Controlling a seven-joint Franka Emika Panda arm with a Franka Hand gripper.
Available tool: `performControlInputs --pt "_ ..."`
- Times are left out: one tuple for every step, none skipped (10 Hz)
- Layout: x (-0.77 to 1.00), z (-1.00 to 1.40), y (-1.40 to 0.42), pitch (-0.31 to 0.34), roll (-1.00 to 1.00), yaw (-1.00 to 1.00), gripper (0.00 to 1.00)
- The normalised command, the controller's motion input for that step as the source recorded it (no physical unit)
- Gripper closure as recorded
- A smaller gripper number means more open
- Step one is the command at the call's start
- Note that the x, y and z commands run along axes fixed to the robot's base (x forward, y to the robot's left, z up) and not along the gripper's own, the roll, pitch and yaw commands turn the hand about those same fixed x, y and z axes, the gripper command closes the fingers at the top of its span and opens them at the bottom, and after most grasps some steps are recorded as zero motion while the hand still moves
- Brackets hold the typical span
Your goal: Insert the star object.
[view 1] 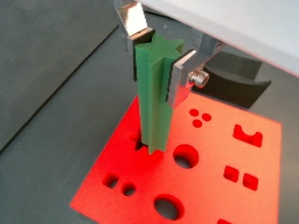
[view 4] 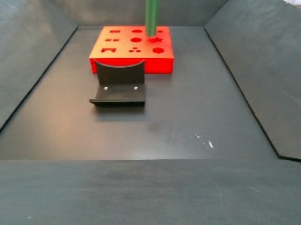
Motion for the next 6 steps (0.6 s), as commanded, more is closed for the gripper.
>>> performControlInputs --pt "-0.19 0.29 -0.03 -0.066 0.28 0.22 1.0" --pt "-0.41 -0.04 -0.08 -0.017 0.35 0.07 1.0" --pt "-0.42 -0.14 -0.05 0.0 0.3 0.03 1.0" --pt "-0.12 -0.29 -0.13 0.057 0.2 0.01 1.0" --pt "0.0 -0.22 -0.12 0.089 0.1 0.03 1.0" --pt "0.35 -0.13 -0.01 0.087 0.0 0.06 1.0"
